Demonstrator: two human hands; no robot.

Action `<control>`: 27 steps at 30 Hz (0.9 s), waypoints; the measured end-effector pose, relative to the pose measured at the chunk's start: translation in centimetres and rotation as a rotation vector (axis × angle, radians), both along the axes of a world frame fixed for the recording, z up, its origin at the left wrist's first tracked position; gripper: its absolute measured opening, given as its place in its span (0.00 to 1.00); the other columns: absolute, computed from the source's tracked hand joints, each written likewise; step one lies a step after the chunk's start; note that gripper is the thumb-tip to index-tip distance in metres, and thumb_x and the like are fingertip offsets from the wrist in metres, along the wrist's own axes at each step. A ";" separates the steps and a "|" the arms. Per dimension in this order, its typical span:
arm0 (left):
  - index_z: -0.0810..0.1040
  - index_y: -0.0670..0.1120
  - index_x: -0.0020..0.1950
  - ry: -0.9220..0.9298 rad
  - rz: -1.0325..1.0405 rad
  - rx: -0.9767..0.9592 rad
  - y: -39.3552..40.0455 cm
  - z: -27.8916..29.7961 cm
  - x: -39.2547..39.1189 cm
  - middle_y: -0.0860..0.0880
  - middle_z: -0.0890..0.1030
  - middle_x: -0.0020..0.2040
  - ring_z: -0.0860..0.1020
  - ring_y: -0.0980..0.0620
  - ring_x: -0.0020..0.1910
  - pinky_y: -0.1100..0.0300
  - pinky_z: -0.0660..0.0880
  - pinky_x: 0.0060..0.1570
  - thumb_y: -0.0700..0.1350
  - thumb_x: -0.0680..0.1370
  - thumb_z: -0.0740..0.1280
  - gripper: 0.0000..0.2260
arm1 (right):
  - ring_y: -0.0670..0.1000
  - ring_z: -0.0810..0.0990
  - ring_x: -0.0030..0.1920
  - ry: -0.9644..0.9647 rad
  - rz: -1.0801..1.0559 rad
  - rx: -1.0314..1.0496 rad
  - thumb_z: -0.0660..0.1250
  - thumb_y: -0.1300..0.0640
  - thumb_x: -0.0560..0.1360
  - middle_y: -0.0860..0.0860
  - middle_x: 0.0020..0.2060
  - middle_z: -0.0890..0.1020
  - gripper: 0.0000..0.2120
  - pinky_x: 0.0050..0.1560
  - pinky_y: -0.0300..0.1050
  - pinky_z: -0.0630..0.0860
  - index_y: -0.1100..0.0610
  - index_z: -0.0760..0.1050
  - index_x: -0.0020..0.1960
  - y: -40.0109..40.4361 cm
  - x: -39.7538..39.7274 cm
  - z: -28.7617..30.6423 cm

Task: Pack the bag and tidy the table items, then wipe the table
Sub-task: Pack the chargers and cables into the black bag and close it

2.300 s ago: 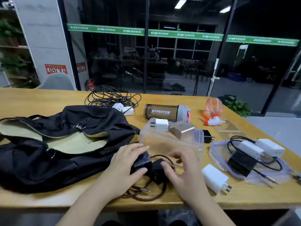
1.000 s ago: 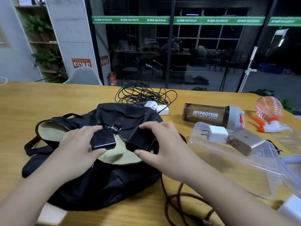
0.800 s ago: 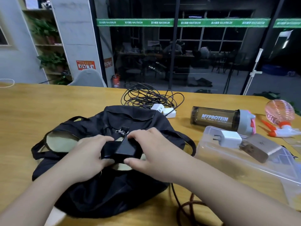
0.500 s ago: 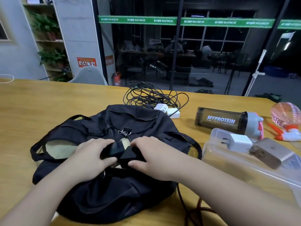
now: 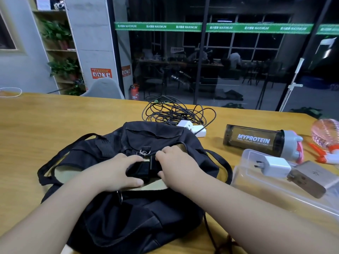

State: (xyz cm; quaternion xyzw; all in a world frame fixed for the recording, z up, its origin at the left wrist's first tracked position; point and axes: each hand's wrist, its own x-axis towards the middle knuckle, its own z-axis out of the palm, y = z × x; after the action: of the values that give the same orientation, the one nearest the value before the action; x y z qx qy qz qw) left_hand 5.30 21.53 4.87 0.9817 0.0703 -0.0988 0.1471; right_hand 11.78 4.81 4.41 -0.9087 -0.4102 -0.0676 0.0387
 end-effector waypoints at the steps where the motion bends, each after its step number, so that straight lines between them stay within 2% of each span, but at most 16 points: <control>1: 0.58 0.65 0.70 0.030 0.005 -0.011 -0.1 -0.3 0.2 0.53 0.63 0.67 0.70 0.52 0.62 0.57 0.67 0.63 0.63 0.70 0.67 0.31 | 0.56 0.67 0.62 -0.025 -0.019 0.003 0.65 0.57 0.75 0.55 0.60 0.71 0.16 0.57 0.47 0.69 0.57 0.68 0.62 0.1 0.2 -0.1; 3: 0.57 0.67 0.70 0.065 0.026 -0.025 -0.2 -0.7 0.5 0.52 0.53 0.75 0.63 0.45 0.70 0.51 0.61 0.69 0.69 0.67 0.64 0.34 | 0.58 0.66 0.62 -0.063 -0.057 0.008 0.65 0.60 0.74 0.56 0.60 0.69 0.15 0.59 0.47 0.66 0.59 0.68 0.60 0.3 0.4 -0.1; 6: 0.54 0.69 0.70 0.113 0.060 0.006 -0.3 -0.8 0.7 0.52 0.44 0.77 0.47 0.41 0.75 0.42 0.51 0.71 0.75 0.62 0.54 0.37 | 0.60 0.65 0.63 -0.108 -0.105 0.009 0.64 0.61 0.74 0.58 0.60 0.67 0.13 0.61 0.50 0.64 0.59 0.68 0.58 0.7 0.2 0.1; 8: 0.52 0.69 0.71 0.126 0.087 0.106 -0.7 -0.7 0.9 0.54 0.40 0.77 0.39 0.43 0.75 0.36 0.45 0.70 0.74 0.67 0.53 0.33 | 0.63 0.60 0.67 -0.127 -0.131 0.003 0.62 0.61 0.75 0.59 0.63 0.65 0.14 0.64 0.54 0.63 0.59 0.67 0.59 0.7 0.2 0.4; 11: 0.51 0.66 0.73 0.062 0.153 0.260 -1.4 -0.3 1.5 0.53 0.37 0.76 0.34 0.44 0.74 0.34 0.43 0.68 0.69 0.74 0.53 0.28 | 0.64 0.50 0.73 -0.147 -0.147 -0.025 0.63 0.61 0.75 0.60 0.70 0.58 0.17 0.67 0.59 0.60 0.60 0.65 0.63 0.5 0.4 1.0; 14: 0.53 0.63 0.74 -0.064 0.163 0.467 -1.0 -0.3 2.2 0.51 0.38 0.76 0.36 0.43 0.74 0.36 0.45 0.69 0.63 0.78 0.52 0.25 | 0.64 0.46 0.74 -0.154 -0.139 -0.048 0.64 0.63 0.74 0.59 0.71 0.56 0.19 0.67 0.60 0.59 0.61 0.66 0.64 0.2 0.7 1.5; 16: 0.54 0.61 0.74 -0.137 0.148 0.532 -0.5 -0.6 2.6 0.49 0.40 0.77 0.39 0.43 0.75 0.39 0.50 0.69 0.59 0.79 0.55 0.23 | 0.64 0.46 0.74 -0.149 -0.131 -0.064 0.64 0.64 0.74 0.59 0.71 0.57 0.18 0.67 0.61 0.59 0.61 0.69 0.63 -0.1 0.9 1.7; 19: 0.54 0.58 0.74 -0.235 0.146 0.563 -0.3 -0.6 2.9 0.47 0.45 0.77 0.49 0.44 0.74 0.46 0.60 0.67 0.55 0.79 0.60 0.25 | 0.62 0.55 0.71 -0.148 -0.140 -0.109 0.65 0.63 0.73 0.59 0.66 0.64 0.18 0.66 0.62 0.59 0.60 0.71 0.62 -0.4 1.3 1.8; 22: 0.53 0.54 0.74 -0.335 0.177 0.567 -0.6 -0.5 3.0 0.47 0.50 0.75 0.63 0.45 0.68 0.52 0.68 0.59 0.51 0.79 0.62 0.27 | 0.57 0.65 0.64 -0.137 -0.152 -0.114 0.65 0.60 0.75 0.55 0.61 0.70 0.18 0.67 0.64 0.57 0.58 0.69 0.64 -0.5 2.2 1.5; 27: 0.52 0.52 0.75 -0.395 0.195 0.480 -0.5 -0.4 3.1 0.48 0.49 0.76 0.65 0.45 0.67 0.52 0.69 0.58 0.52 0.78 0.62 0.29 | 0.54 0.66 0.67 -0.065 -0.086 -0.098 0.65 0.57 0.75 0.51 0.64 0.71 0.22 0.69 0.65 0.53 0.55 0.65 0.68 -0.5 3.4 1.2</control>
State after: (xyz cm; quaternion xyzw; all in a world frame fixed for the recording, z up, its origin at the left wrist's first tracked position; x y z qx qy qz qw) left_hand 8.40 21.08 4.45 0.9771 0.1554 0.1277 -0.0692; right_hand 15.22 4.27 5.60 -0.9235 -0.3748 -0.0784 -0.0219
